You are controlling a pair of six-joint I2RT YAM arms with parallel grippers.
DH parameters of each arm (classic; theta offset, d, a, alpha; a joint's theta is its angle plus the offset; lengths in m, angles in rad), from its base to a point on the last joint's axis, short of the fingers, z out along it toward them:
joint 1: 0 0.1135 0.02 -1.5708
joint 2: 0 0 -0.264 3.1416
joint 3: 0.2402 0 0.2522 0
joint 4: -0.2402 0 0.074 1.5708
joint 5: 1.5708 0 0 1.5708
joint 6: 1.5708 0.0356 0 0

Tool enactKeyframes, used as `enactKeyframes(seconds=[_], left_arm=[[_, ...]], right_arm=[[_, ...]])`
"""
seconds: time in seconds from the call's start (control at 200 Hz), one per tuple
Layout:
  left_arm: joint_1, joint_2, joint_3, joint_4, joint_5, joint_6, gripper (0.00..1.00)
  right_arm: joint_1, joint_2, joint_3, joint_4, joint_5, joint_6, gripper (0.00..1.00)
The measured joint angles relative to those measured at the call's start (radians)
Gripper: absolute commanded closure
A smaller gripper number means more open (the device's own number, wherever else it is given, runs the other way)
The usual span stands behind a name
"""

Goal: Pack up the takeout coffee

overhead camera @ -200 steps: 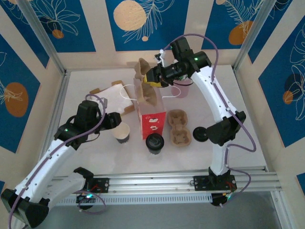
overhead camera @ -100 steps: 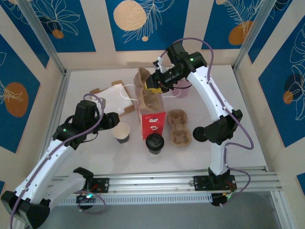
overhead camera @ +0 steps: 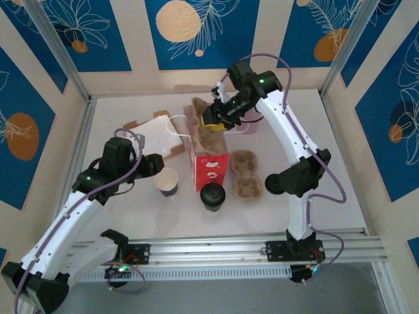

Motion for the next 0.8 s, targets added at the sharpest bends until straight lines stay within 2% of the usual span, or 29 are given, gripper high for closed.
enactKeyframes(seconds=[0.8], left_arm=[[0.002, -0.005, 0.000, 0.002, 0.006, 0.000, 0.48]], right_arm=[[-0.001, 0.021, 0.062, 0.000, 0.018, 0.012, 0.62]])
